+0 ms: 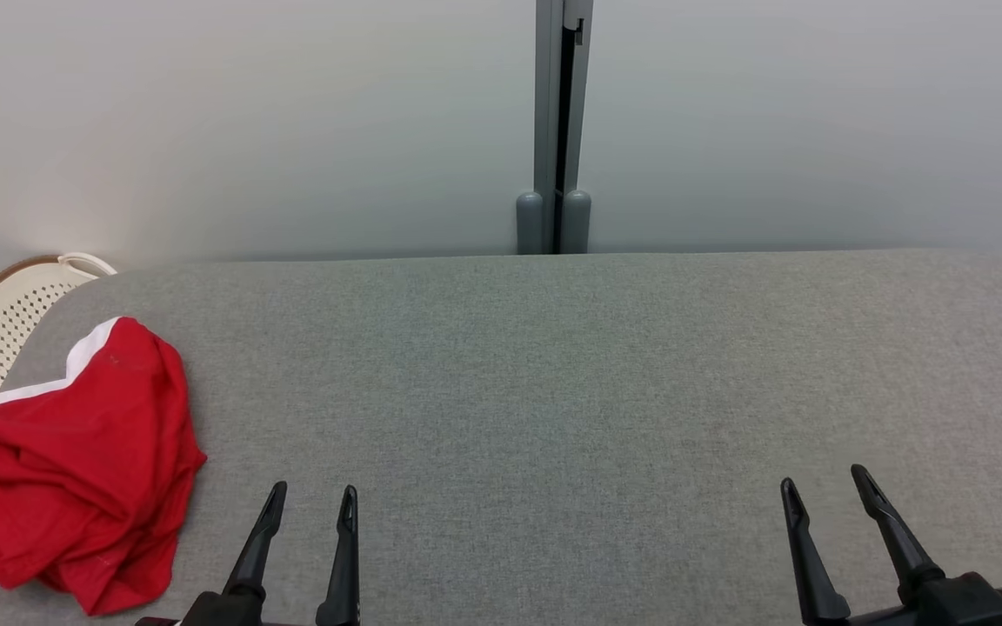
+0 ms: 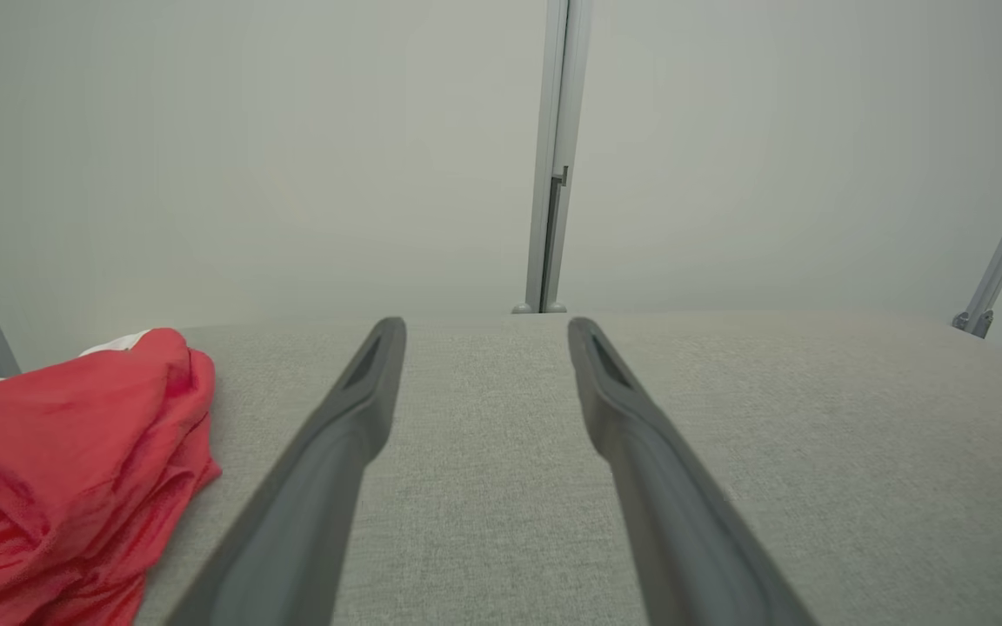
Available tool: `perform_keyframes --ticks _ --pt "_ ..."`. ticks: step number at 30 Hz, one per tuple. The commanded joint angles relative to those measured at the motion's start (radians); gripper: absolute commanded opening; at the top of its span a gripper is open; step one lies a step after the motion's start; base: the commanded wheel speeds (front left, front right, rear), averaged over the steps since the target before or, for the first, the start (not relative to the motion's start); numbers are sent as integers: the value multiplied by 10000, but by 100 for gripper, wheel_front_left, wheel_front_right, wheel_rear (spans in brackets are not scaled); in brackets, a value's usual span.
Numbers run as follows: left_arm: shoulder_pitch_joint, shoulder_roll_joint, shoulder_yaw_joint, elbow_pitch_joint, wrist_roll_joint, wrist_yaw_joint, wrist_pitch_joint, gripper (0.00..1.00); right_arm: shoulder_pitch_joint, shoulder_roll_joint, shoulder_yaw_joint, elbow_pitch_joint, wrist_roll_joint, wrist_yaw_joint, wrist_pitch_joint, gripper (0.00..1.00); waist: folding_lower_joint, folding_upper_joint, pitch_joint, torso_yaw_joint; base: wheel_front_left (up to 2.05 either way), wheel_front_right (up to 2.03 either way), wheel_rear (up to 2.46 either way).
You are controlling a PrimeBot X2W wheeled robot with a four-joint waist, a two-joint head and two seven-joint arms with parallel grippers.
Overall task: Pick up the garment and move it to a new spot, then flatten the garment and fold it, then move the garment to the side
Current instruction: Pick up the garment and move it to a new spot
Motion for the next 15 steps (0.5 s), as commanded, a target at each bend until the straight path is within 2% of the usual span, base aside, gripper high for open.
perform_keyframes --ticks 1,6,15 --pt "0 22 -6 -24 25 58 -50 100 124 1 21 -12 -51 1 -58 100 0 0 10 62 0 0 0" --pt "21 20 4 -69 8 192 -50 100 189 1 71 -24 -32 1 -58 100 0 0 14 453 0 0 0" --pt "125 17 78 -90 14 331 -50 100 339 -1 213 -29 56 1 -56 100 0 0 -28 1597 0 0 0"
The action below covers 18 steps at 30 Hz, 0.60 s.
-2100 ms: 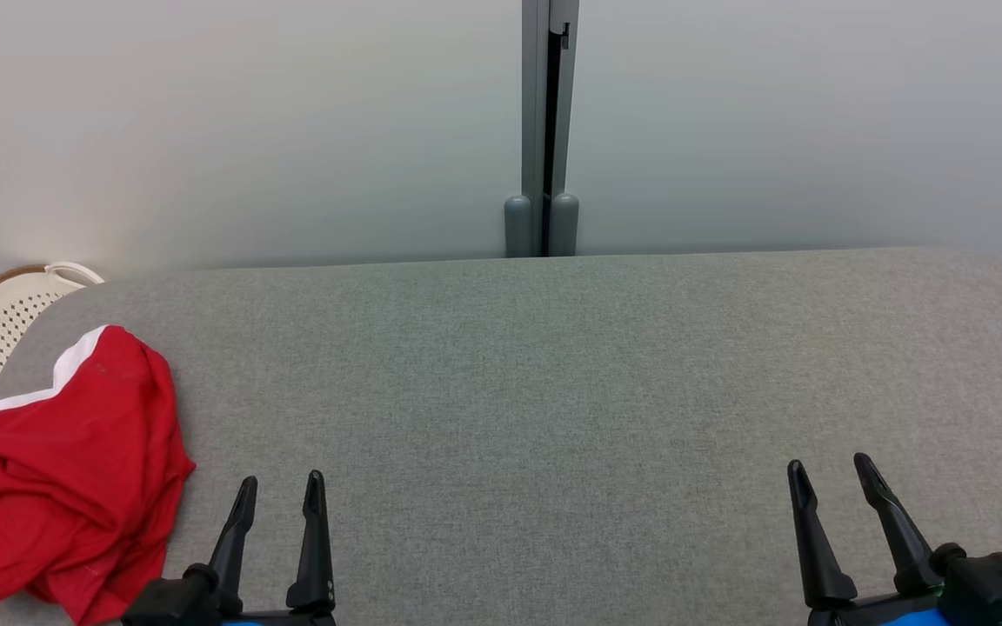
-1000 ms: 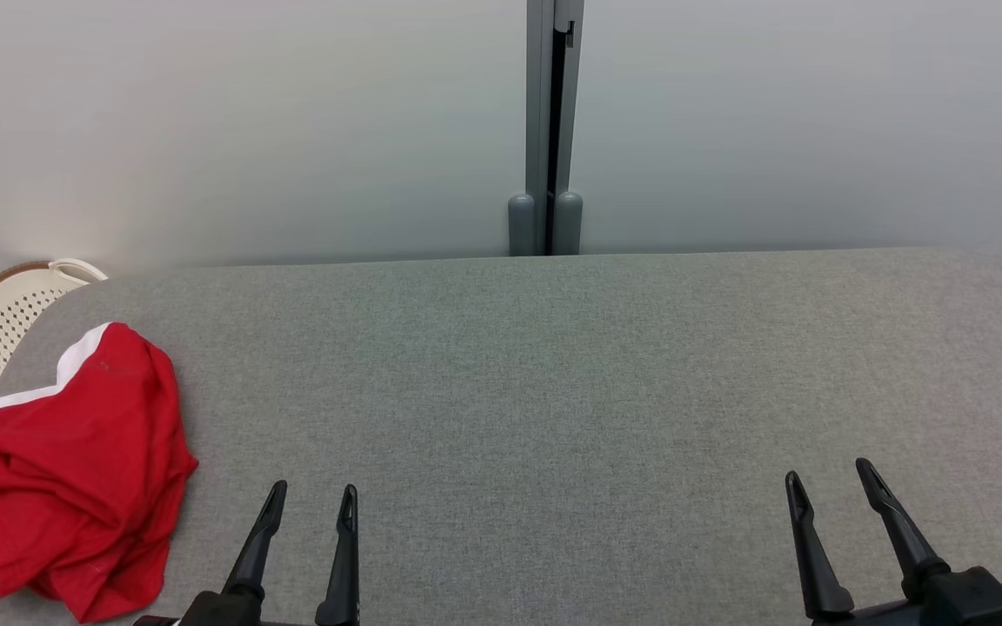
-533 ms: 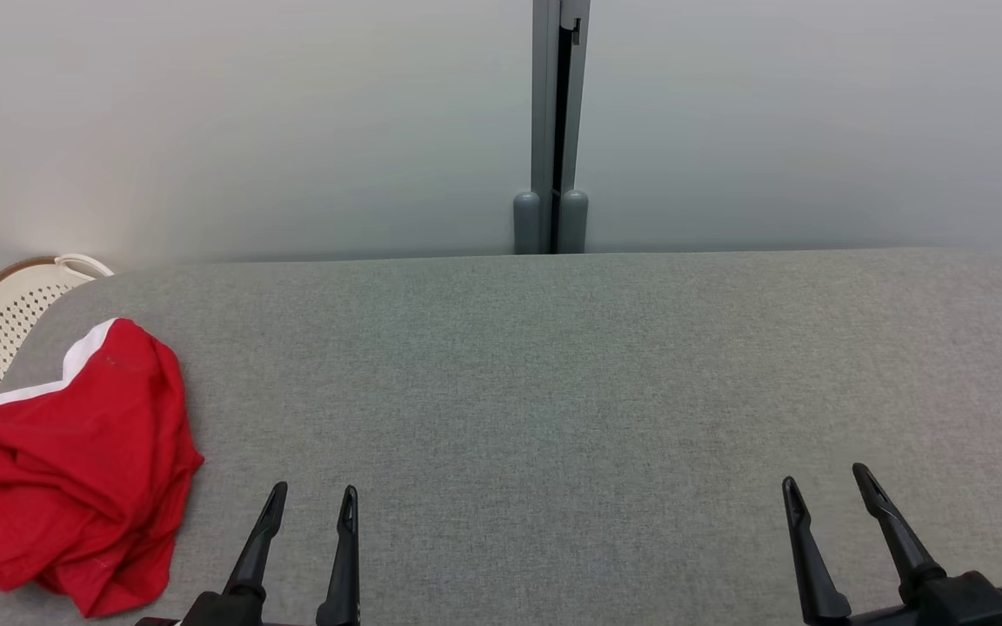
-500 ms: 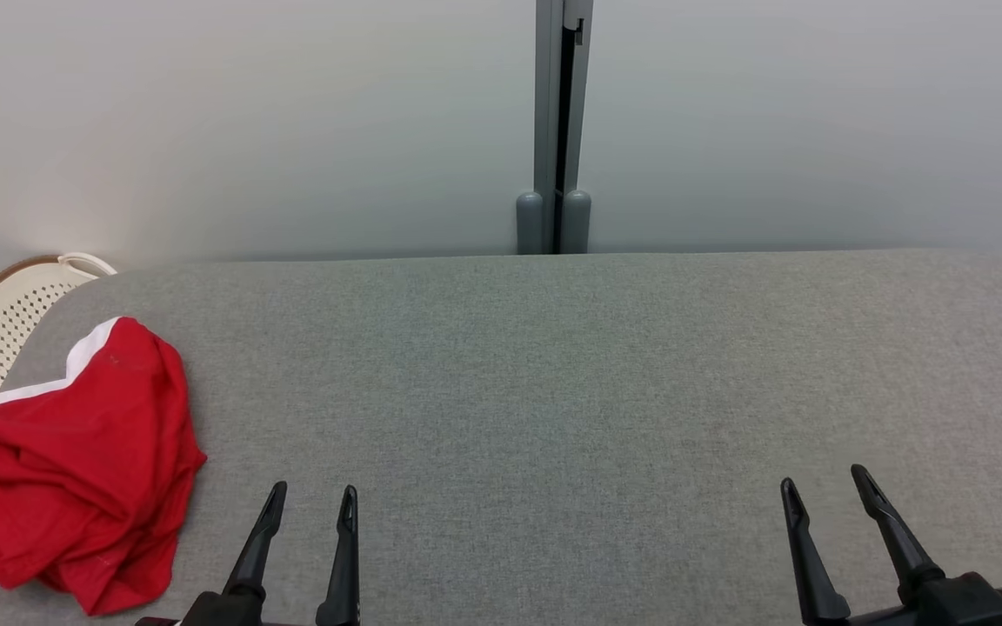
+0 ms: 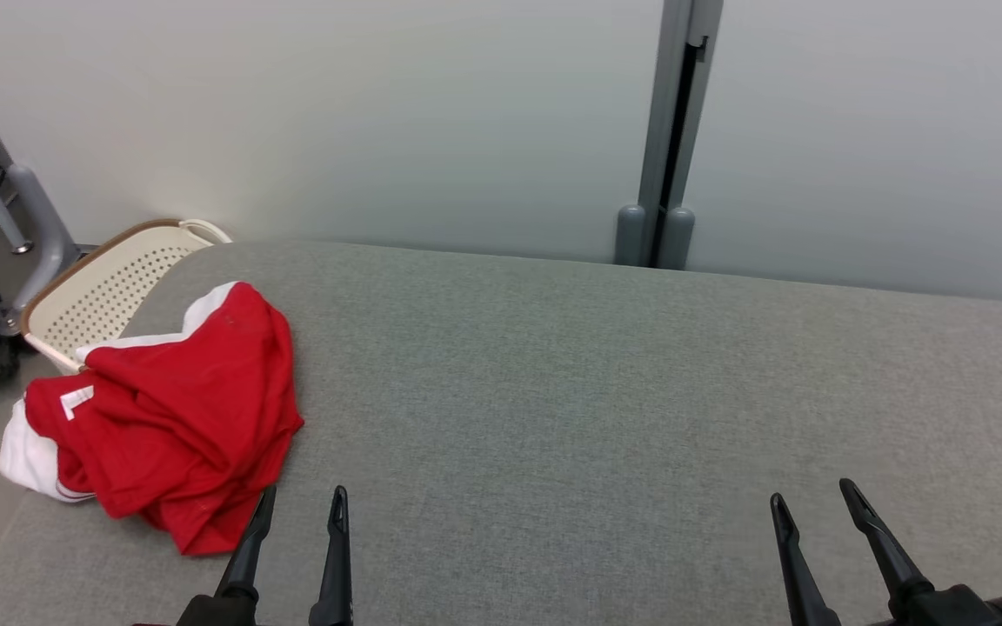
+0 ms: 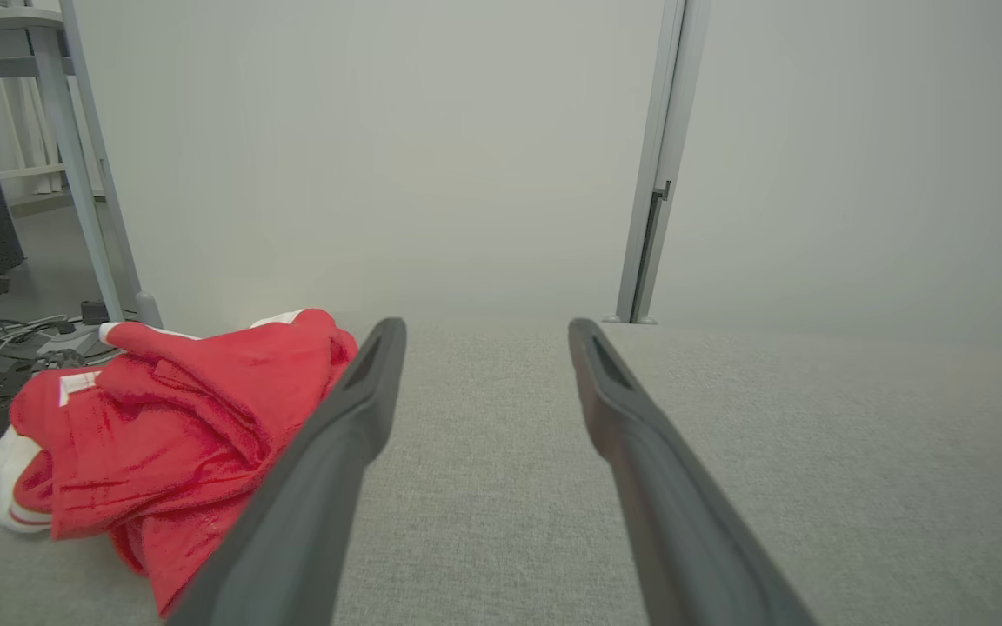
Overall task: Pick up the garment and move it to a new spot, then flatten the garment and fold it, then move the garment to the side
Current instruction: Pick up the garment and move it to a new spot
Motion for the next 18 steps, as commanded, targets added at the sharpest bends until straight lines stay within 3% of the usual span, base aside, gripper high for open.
perform_keyframes --ticks 1,18 --pt "87 13 40 -31 16 42 -50 100 129 -7 13 -16 52 1 -54 100 0 0 107 284 0 0 0" --pt "237 10 277 -169 -11 279 -49 100 189 -8 79 -24 123 1 -54 100 0 0 82 2152 0 0 0"
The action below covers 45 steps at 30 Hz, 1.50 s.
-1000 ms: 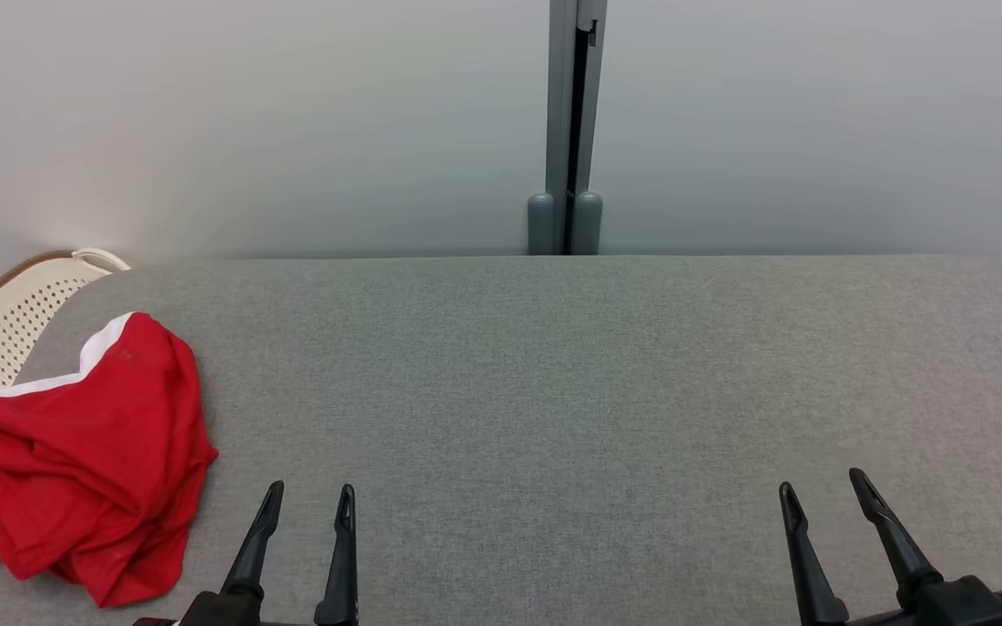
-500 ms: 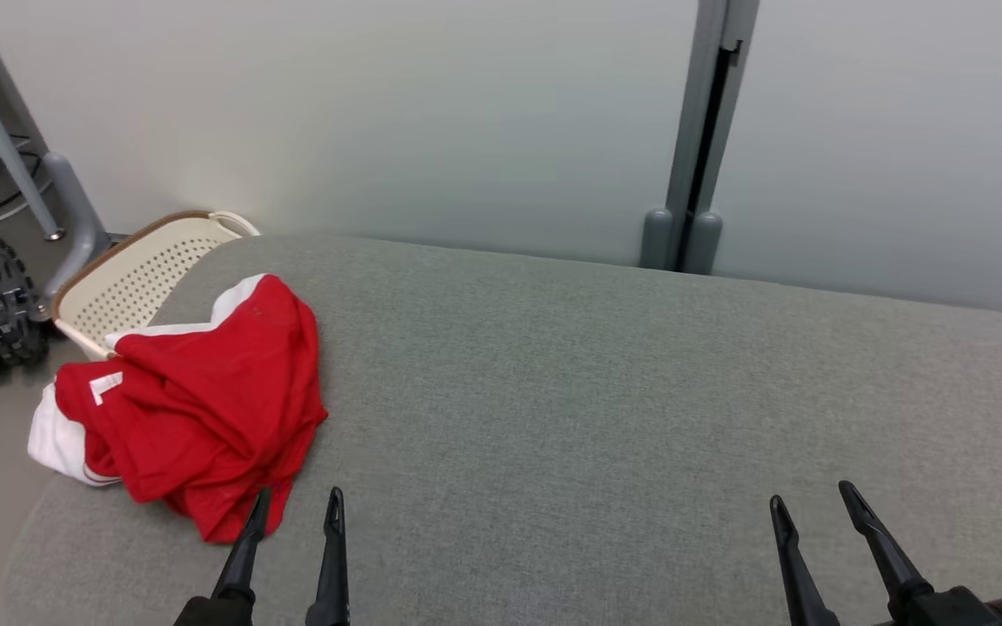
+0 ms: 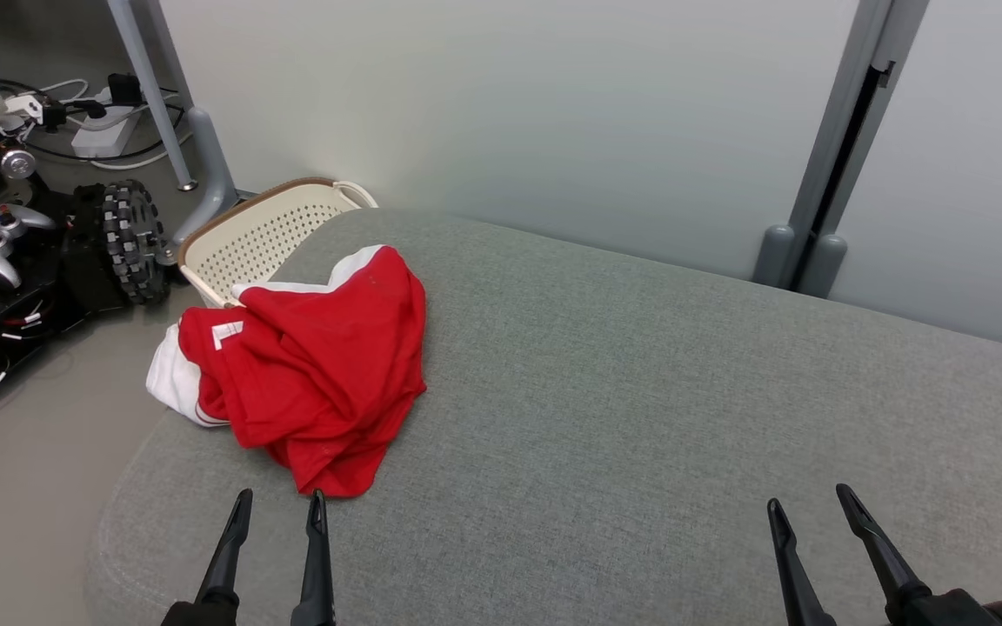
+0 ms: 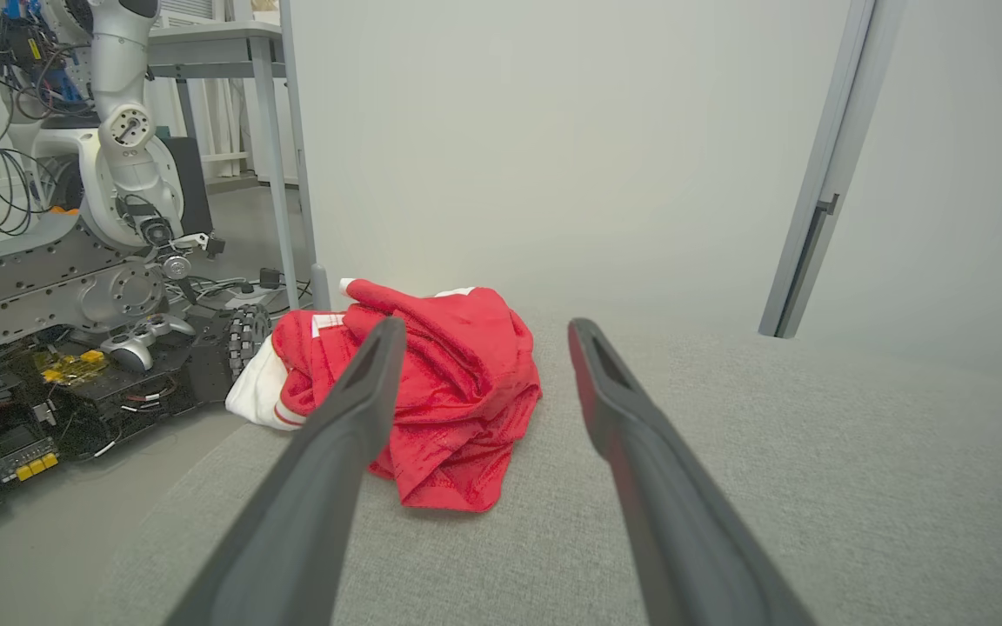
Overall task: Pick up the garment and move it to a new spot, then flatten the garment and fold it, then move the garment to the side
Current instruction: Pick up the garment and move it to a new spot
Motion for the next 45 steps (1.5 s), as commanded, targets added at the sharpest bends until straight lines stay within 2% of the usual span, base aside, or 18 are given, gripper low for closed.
perform_keyframes --ticks 1,10,19,26,30,35,45 --pt "105 4 39 -40 24 61 -47 100 75 -12 -6 -7 55 1 -54 100 0 0 61 175 0 0 0" --pt "108 6 222 -98 53 143 -47 100 81 -12 -60 -32 -23 1 -54 100 0 0 142 697 0 0 0" --pt "-96 4 288 -109 -50 211 -47 100 -87 -12 -73 -69 -215 1 -54 100 0 0 472 860 0 0 0" --pt "-1402 1 428 171 -9 53 -47 100 -534 -321 -253 -187 -523 1 -54 100 0 0 1413 723 0 0 0" --pt "-2779 170 681 999 -186 -109 -47 100 -830 -662 -329 -269 -637 1 -54 100 0 0 2112 582 0 0 0" --pt "-5037 678 1022 2410 -505 -340 837 100 -1158 -1045 -363 -342 -718 -1 -54 100 0 0 2833 362 0 0 0" --pt "-8227 1775 1684 5329 -1504 -625 3652 100 -1701 -1466 -513 -534 -782 -1 -54 100 0 0 3977 -272 0 0 0"
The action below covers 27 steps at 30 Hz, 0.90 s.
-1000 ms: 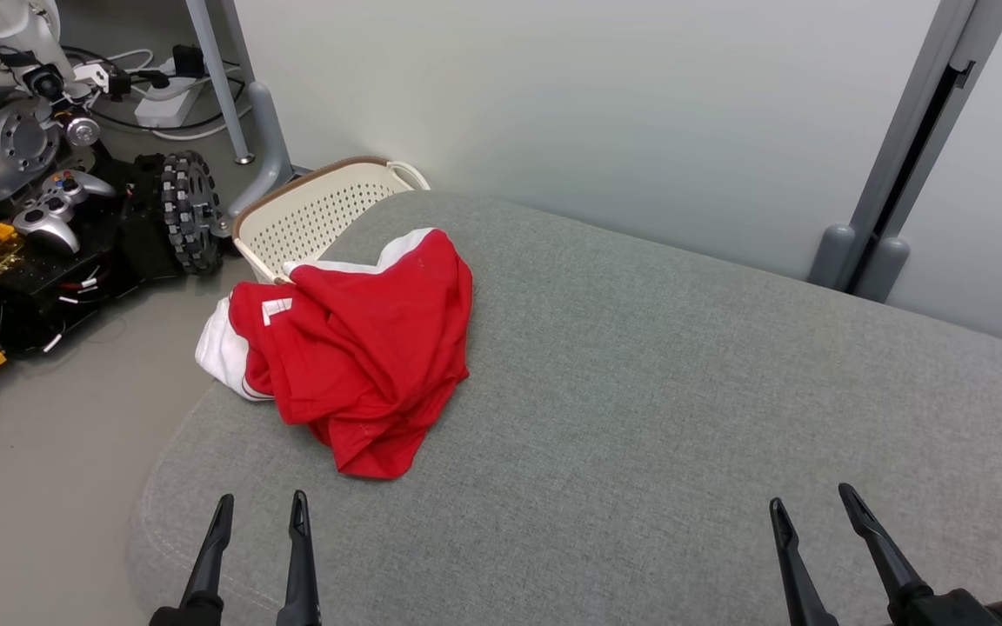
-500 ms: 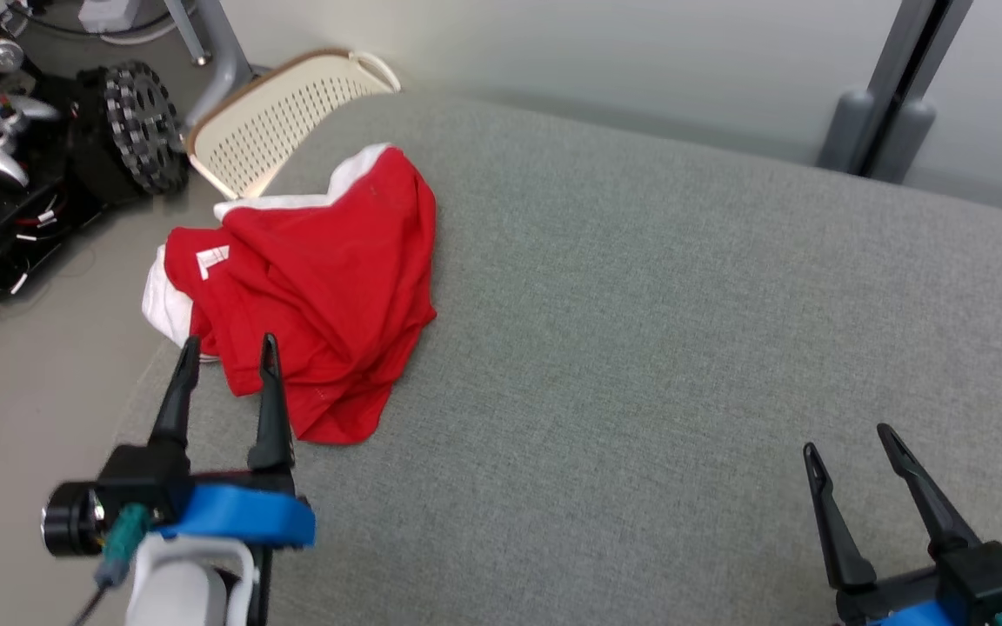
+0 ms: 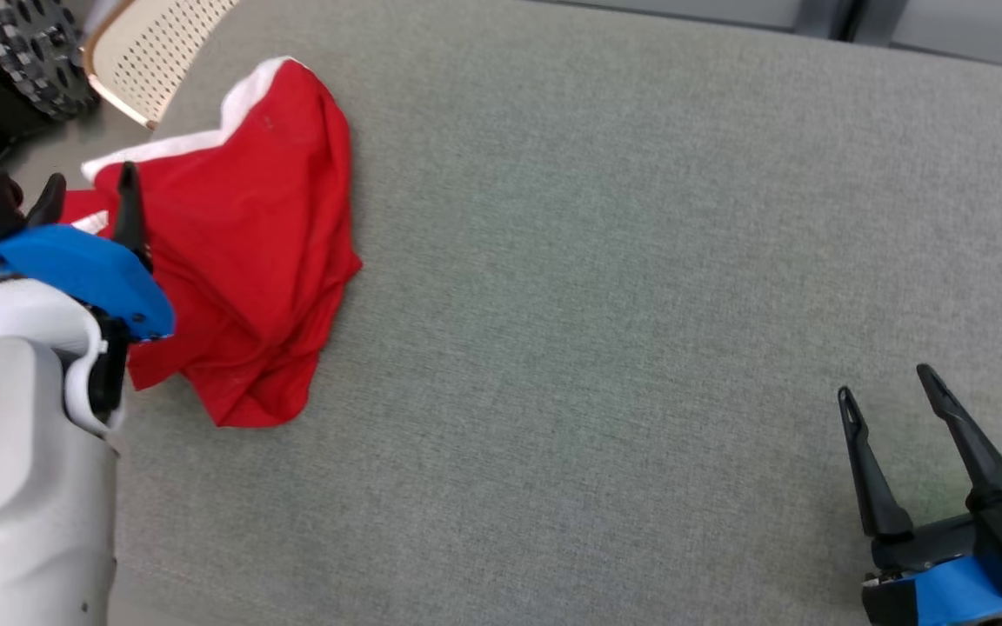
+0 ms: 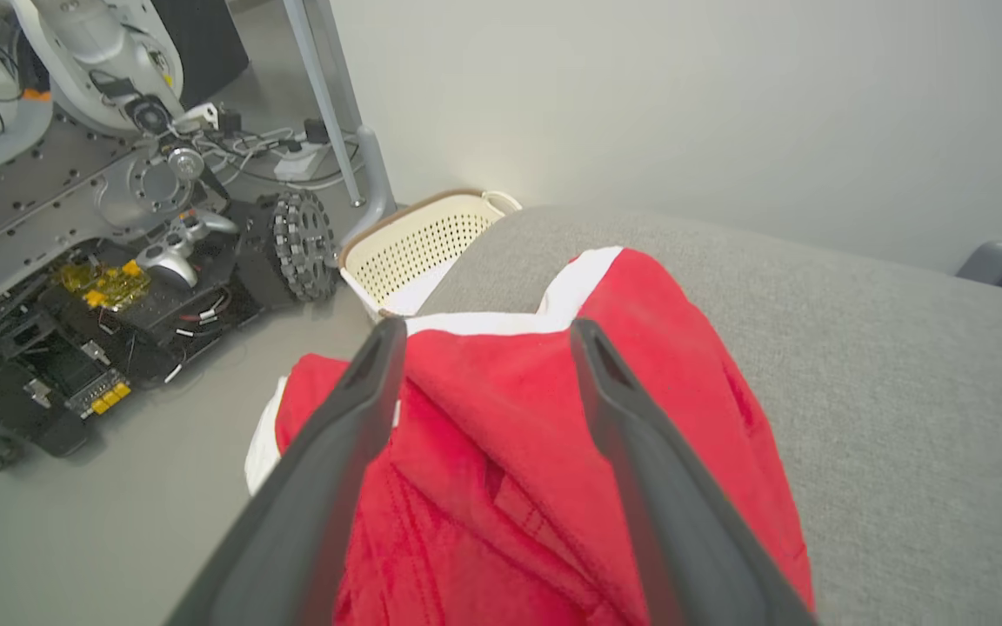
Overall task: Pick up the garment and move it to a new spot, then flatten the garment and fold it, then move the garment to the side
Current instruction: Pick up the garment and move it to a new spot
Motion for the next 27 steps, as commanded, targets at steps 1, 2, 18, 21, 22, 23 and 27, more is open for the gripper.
perform_keyframes --ticks 1,2,18,21,22,23,27 --pt "-221 81 35 327 -101 -18 321 100 -164 -75 -42 -54 -52 -3 -54 100 -3 -3 87 -37 0 0 0" --pt "-419 158 68 631 -172 -42 639 100 -167 -88 -91 -69 -43 -3 -54 100 -3 -3 170 -80 0 0 0" --pt "-1590 344 -143 3032 -828 -377 1542 0 -312 -348 -455 -263 -53 -3 -54 100 -3 -3 770 -339 0 0 0" --pt "-1611 354 -287 2953 -883 -459 759 0 -315 -289 -437 -199 -77 -3 -53 100 -3 -3 732 -314 0 0 0" --pt "-1618 356 -374 2915 -876 -473 479 0 -329 -258 -419 -172 -79 -3 -54 100 -3 -3 677 -303 0 0 0" --pt "-1627 351 -435 2858 -929 -496 160 0 -314 -227 -411 -149 -68 -3 -54 100 -3 -3 609 -293 0 0 0" --pt "-1711 481 -729 2510 -1006 -513 -902 0 -228 -91 -331 -32 -17 -3 -54 100 -3 -3 218 -301 0 0 0"
